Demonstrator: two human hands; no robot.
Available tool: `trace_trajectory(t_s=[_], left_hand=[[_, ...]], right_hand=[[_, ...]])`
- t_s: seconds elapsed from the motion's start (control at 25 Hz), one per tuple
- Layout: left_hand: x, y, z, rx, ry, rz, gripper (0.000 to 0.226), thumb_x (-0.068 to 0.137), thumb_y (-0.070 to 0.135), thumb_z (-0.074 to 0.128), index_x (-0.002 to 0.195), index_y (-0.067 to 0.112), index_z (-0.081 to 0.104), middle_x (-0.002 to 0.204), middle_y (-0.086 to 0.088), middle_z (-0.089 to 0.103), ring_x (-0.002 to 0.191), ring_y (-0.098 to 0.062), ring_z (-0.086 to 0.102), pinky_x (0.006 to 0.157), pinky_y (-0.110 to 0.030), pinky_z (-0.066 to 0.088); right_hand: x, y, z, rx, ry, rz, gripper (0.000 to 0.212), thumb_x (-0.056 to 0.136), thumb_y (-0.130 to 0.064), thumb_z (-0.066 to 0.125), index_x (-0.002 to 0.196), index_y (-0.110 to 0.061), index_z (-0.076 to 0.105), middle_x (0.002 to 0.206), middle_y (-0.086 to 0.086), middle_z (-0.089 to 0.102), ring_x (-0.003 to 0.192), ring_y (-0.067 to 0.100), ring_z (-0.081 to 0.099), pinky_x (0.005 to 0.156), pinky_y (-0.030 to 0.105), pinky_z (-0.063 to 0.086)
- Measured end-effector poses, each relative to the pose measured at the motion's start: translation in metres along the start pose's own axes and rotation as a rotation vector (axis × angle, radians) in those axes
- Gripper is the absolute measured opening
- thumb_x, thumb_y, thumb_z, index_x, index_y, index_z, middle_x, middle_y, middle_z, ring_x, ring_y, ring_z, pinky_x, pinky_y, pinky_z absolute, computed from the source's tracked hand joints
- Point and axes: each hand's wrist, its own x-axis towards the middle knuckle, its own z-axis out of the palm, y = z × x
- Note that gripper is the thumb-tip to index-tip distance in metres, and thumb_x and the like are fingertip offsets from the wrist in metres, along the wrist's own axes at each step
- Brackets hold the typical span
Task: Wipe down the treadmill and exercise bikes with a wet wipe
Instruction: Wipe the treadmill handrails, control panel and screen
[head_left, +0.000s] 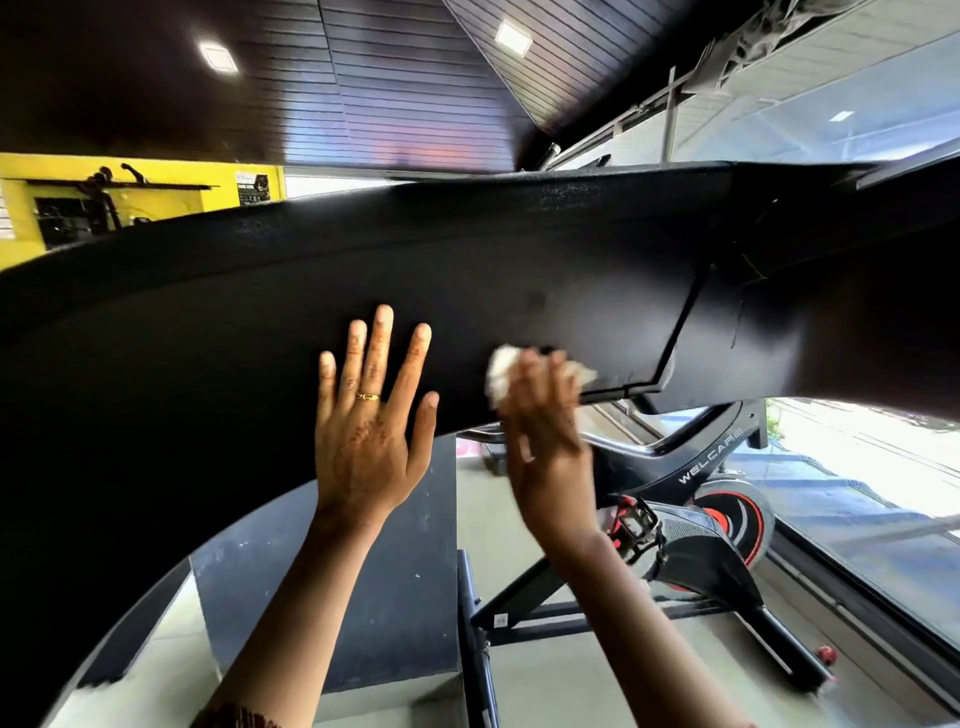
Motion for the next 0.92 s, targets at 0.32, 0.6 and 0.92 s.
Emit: trace_trajectory(t_s=[0.32, 0.6, 0.92], left_hand=[[0.014, -0.008, -0.008, 0.007, 0.07, -0.1, 0.054, 0.095, 0.037, 0.036, 0.143, 0.012, 0.038, 0.152, -0.016, 0.021, 0.142, -0.032, 0.019, 0.116, -0.045, 0.005], [0.047, -0.004, -0.012, -0.022, 0.106, -0.087, 0.058, 0.095, 0.037, 0.037, 0.145, 0.01, 0.033, 0.153, -0.018, 0.021, 0.143, -0.03, 0.015, 0.117, -0.041, 0.002], [0.065, -0.01, -0.004, 0.036, 0.087, -0.044, 0.058, 0.096, 0.038, 0.037, 0.147, 0.012, 0.03, 0.154, -0.017, 0.022, 0.143, -0.028, 0.014, 0.117, -0.041, 0.001]], right_hand=[[0.075, 0.03, -0.022, -0.029, 0.201, 0.259, 0.047, 0.091, 0.007, 0.038, 0.137, 0.001, 0.044, 0.147, 0.016, 0.036, 0.139, 0.037, 0.022, 0.112, 0.058, 0.021], [0.098, 0.011, -0.003, 0.01, -0.035, -0.131, 0.058, 0.079, 0.009, 0.029, 0.133, 0.0, 0.05, 0.143, 0.016, 0.044, 0.14, 0.029, 0.025, 0.117, 0.046, 0.018], [0.105, -0.003, 0.012, 0.016, 0.098, -0.169, 0.04, 0.096, 0.008, 0.026, 0.127, 0.011, 0.051, 0.138, 0.026, 0.045, 0.135, 0.039, 0.034, 0.114, 0.048, 0.026]])
